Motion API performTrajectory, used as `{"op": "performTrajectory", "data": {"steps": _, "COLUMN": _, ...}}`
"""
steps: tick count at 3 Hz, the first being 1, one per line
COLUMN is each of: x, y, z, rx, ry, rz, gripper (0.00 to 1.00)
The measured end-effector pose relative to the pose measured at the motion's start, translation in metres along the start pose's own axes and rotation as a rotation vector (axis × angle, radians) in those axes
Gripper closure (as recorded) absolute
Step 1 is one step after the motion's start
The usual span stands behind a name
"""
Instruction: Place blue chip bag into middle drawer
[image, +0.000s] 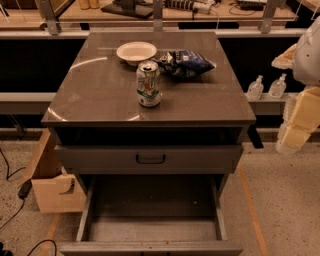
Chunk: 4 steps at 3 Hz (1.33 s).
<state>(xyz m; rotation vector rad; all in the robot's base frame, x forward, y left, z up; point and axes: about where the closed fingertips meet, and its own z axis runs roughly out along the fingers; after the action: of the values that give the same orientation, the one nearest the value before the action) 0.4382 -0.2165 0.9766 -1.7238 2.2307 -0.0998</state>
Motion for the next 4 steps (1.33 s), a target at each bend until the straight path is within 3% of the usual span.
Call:
{"op": "performTrajectory", "data": {"steps": 1, "x": 0.0, "y": 0.0, "z": 0.0, "rx": 0.0, "ry": 0.0, "rz": 0.0, "gripper": 0.0}}
{"op": "performTrajectory", "data": {"steps": 2, "x": -0.002, "y": -0.003, "z": 0.001, "rx": 0.013, "ry": -0.046, "rz": 0.02, "gripper": 0.0}}
{"op": "performTrajectory", "data": {"steps": 3, "x": 0.006, "y": -0.009, "z": 0.023, "rx": 0.038, "ry": -0.153, "rz": 0.055, "gripper": 0.0}}
{"op": "performTrajectory", "data": {"steps": 4, "x": 0.019, "y": -0.035, "z": 0.051, "rx": 0.113, "ry": -0.293, "rz": 0.079, "gripper": 0.0}}
